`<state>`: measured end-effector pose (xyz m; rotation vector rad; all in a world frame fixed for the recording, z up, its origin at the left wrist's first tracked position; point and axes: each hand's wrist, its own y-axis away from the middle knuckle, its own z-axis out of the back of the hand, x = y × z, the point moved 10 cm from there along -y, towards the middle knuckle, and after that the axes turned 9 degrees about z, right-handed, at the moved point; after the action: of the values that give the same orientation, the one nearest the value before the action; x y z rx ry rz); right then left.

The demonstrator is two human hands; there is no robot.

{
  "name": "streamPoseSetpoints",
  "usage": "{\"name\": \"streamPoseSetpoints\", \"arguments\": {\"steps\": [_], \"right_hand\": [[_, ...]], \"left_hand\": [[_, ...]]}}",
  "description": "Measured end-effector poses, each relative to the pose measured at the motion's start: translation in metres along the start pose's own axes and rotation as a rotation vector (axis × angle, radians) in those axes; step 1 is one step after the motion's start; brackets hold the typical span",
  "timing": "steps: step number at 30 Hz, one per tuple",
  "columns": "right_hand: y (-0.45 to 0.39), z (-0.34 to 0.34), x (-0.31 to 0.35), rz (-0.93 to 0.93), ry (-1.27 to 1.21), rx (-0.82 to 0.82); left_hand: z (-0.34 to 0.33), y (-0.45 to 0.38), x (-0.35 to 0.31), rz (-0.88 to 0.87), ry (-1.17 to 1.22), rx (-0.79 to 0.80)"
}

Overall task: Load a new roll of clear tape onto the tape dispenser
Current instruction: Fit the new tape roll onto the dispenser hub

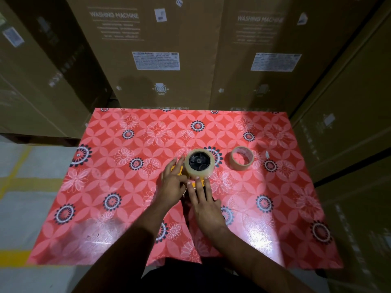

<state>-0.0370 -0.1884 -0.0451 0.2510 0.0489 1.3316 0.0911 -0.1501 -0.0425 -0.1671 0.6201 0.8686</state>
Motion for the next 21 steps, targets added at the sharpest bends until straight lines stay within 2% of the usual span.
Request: {"name": "streamPoseSetpoints", "arguments": {"steps": [4,8,12,17,21], "right_hand": [[-0.003,-0.008,0.002,0.043,0.030,0.005],[-0.005,-0.011,0.001,0.075,0.013,0.005],[-0.005,-0.015,-0.007,0.076,0.011,-0.006],[0.002,-0.006,-0.013,0.165,-0.015,0.077],[0.004,-0.004,-0.019,0.135,-0.015,0.044]], "left_hand": [[0.010,0.021,0.004,-0.034,-0.009,-0.055],[0.020,0.038,0.036,0.059,0.024,-0.104],[0.031,0.042,0.049,0.074,-0.030,-0.065],[0.033,0.045,0.055,0.057,-0.111,-0.029],[0.033,0.050,0.056,0.024,-0.173,-0.050]]}}
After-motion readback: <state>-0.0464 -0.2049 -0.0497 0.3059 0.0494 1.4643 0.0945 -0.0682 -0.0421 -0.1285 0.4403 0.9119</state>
